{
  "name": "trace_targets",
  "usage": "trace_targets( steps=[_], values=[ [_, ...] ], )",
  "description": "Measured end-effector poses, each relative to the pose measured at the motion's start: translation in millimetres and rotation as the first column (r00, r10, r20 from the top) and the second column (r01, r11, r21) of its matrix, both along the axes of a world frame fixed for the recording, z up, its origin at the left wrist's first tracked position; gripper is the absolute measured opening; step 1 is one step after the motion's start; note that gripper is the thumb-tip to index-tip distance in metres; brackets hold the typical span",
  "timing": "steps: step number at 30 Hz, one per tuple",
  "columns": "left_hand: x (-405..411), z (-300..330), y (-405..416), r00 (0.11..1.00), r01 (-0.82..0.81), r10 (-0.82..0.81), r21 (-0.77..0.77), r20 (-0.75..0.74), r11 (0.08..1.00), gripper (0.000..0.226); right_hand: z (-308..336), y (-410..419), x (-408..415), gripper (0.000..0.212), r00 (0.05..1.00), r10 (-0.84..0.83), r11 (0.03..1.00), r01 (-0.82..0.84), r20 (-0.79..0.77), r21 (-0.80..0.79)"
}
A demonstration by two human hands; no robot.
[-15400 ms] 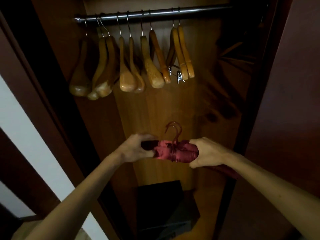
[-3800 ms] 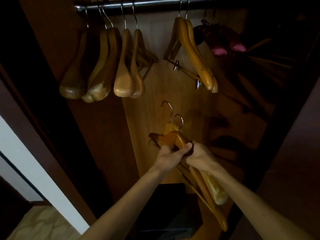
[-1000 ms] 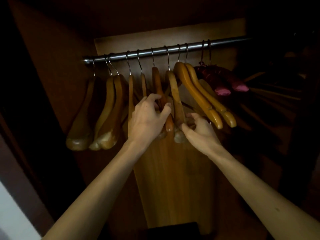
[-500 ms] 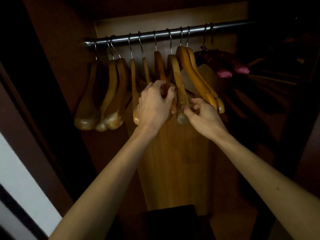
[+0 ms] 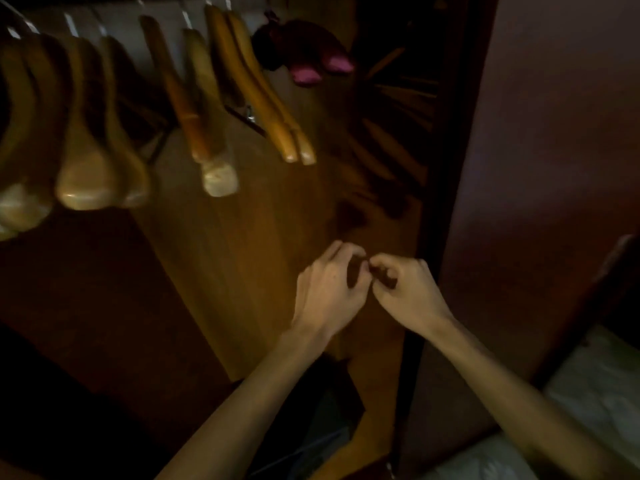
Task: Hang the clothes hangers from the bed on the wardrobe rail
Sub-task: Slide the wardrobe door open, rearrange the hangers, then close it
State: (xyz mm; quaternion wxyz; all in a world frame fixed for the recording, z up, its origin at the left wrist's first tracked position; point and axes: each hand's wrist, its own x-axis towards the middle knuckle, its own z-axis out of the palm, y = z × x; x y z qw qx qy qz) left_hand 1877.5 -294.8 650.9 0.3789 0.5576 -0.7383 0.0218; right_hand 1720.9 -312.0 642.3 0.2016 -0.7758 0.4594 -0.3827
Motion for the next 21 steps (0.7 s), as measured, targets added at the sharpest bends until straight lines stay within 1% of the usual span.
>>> trace_targets(
  steps=[2,4,5,7,9,11,12,13,15,17,21],
  values=[
    [-25,-15,-23,0.996,0.039,-0.024,0.173,-0.088,0.984,0.036,-24,-4,-29,0.013,1.000,-0.016,0.998,0.015,0.008,0.061],
    [-48,-19,-47,0.963,0.132,-0.036,0.348,-0.267,0.928,0.054,-43,-7,-49,0.013,1.000,0.001,0.994,0.000,-0.007,0.114],
    [-59,-20,-59,0.940,0.182,-0.037,0.409,-0.338,0.894,0.063,-52,-8,-57,0.012,0.999,0.020,0.991,-0.016,-0.029,0.135],
    [-78,-21,-78,0.913,0.264,-0.064,0.461,-0.404,0.847,0.072,-64,-11,-68,0.013,0.996,0.054,0.985,-0.041,-0.075,0.167],
    [-90,-25,-88,0.877,0.337,-0.085,0.478,-0.473,0.811,0.068,-71,-15,-75,0.014,0.993,0.076,0.979,-0.057,-0.089,0.195],
    [-93,-34,-92,0.853,0.365,-0.106,0.439,-0.510,0.821,0.064,-77,-18,-79,0.013,0.991,0.089,0.976,-0.066,-0.104,0.206],
    [-93,-38,-92,0.851,0.370,-0.132,0.399,-0.509,0.839,0.060,-79,-19,-81,0.013,0.989,0.094,0.976,-0.070,-0.111,0.206],
    [-95,-41,-91,0.848,0.372,-0.150,0.368,-0.509,0.852,0.051,-81,-19,-81,0.013,0.988,0.099,0.976,-0.074,-0.117,0.204],
    [-99,-43,-89,0.854,0.343,-0.141,0.339,-0.500,0.876,0.035,-84,-19,-81,0.012,0.985,0.096,0.976,-0.065,-0.144,0.207],
    [-103,-39,-86,0.872,0.304,-0.130,0.314,-0.472,0.899,0.031,-85,-19,-81,0.011,0.980,0.075,0.978,-0.037,-0.183,0.204],
    [-101,-38,-83,0.906,0.259,-0.127,0.292,-0.403,0.921,0.032,-79,-22,-81,0.012,0.974,0.029,0.984,0.011,-0.224,0.175]
  ],
)
